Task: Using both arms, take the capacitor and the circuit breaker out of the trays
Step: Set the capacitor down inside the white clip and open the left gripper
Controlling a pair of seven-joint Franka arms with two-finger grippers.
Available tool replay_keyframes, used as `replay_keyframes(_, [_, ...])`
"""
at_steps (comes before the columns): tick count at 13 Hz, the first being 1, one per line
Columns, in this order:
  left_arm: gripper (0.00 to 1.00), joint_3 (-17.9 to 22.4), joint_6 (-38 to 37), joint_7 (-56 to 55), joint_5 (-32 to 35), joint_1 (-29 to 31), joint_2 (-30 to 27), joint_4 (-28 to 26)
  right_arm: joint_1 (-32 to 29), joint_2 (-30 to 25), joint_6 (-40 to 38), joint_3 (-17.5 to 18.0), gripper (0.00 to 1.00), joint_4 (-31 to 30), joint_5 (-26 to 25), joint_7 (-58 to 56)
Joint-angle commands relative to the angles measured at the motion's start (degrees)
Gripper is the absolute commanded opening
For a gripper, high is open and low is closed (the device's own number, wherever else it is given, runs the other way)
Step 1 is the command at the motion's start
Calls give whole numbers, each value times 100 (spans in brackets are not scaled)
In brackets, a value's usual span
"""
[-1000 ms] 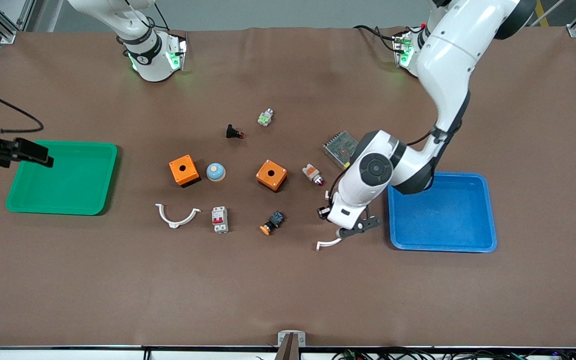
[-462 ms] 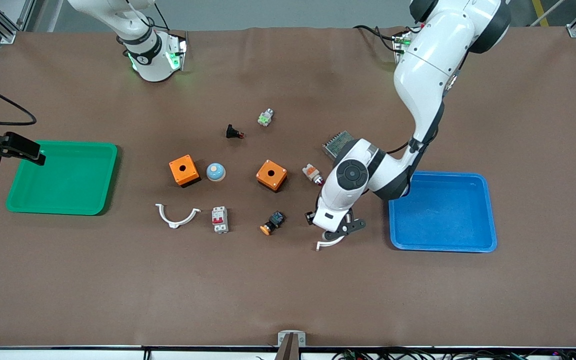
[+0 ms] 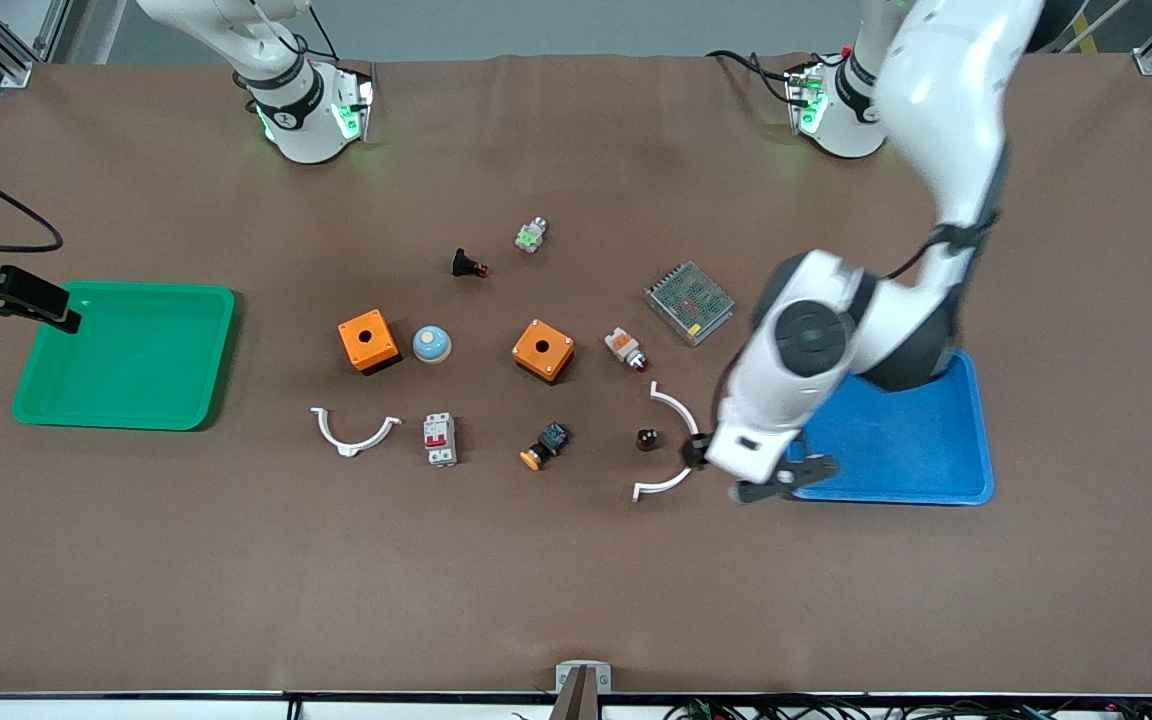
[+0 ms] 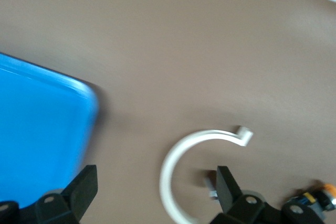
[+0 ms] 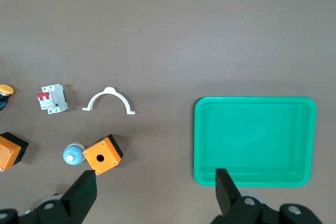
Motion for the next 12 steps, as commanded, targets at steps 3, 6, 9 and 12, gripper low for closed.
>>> replay_keyframes(3, [100, -84, -1566, 2072, 15, 1100, -1486, -279, -138, -690, 406, 314, 100, -940, -48, -42])
replay_keyframes(6, [100, -102, -2132, 3351, -335, 1785, -2321, -541, -138, -690, 379, 305, 100, -940, -74, -33])
replay_keyframes(9, [100, -93, -2149, 3889, -864, 2297, -3104, -1077, -129, -699, 151, 305, 100, -931, -74, -42])
replay_keyframes(12, [100, 397, -2359, 3802, -926, 1825, -3659, -1553, -146, -716, 116, 296, 100, -861, -74, -33])
